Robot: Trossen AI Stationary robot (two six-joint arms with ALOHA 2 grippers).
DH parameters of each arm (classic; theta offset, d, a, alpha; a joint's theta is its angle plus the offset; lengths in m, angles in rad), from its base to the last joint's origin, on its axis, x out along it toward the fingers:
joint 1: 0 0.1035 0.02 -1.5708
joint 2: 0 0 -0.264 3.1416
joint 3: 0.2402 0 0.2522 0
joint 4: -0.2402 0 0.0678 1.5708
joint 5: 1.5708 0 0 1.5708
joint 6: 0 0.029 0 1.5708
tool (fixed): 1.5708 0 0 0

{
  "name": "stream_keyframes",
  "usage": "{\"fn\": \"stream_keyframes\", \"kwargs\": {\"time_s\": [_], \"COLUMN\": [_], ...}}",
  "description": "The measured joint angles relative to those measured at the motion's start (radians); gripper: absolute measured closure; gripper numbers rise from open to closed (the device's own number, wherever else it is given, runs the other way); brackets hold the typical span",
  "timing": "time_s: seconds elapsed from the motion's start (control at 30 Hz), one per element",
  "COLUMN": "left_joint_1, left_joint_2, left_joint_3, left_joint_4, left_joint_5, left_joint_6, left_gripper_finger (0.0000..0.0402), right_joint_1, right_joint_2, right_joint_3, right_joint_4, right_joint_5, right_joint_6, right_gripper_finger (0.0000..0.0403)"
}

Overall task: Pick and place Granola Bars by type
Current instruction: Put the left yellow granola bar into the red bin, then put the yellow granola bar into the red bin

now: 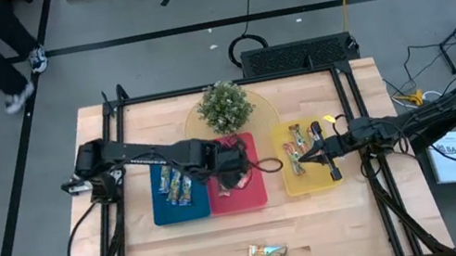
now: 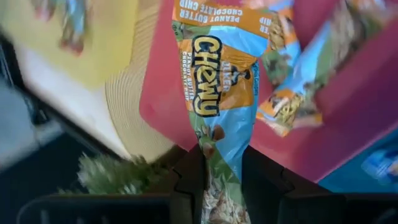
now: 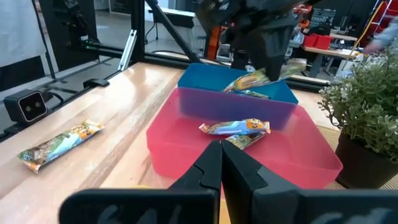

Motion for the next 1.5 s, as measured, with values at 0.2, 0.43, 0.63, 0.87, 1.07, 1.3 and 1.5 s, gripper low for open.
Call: {"fn": "stream_keyframes", "kwargs": {"time_s": [0.2,0.43,0.63,0.87,1.07,1.3,1.5], "left_joint_1": [-0.003,-0.038,-0.057,-0.090,-0.110,-0.126,-0.169], "left_joint_2": [0.053,0.128,0.164,0.168,0.168,0.168,0.144], "left_joint_3": [0.000,0.000,0.000,0.000,0.000,0.000,-0.002], "left_joint_4": [-0.030,-0.077,-0.079,-0.094,-0.095,-0.095,-0.105], "left_joint_5": [-0.005,-0.006,-0.022,-0.031,-0.025,-0.040,-0.361], "left_joint_6": [0.186,0.232,0.238,0.234,0.163,0.095,-0.019], "left_gripper_finger": [0.0312,0.0312,0.0312,0.0312,0.0297,0.0222,0.0179], "right_joint_1": [0.000,0.000,0.000,0.000,0.000,0.000,0.000], "right_joint_2": [0.000,0.000,0.000,0.000,0.000,0.000,0.000], "right_joint_3": [0.000,0.000,0.000,0.000,0.000,0.000,0.000], "right_joint_4": [-0.011,-0.015,-0.015,-0.014,-0.014,-0.012,-0.013], "right_joint_5": [0.000,0.000,0.000,0.000,0.000,0.000,0.000], "right_joint_6": [0.000,0.002,0.002,0.003,0.003,0.003,0.003], "right_gripper_finger": [0.0403,0.0403,0.0403,0.0403,0.0403,0.0403,0.0403]}}
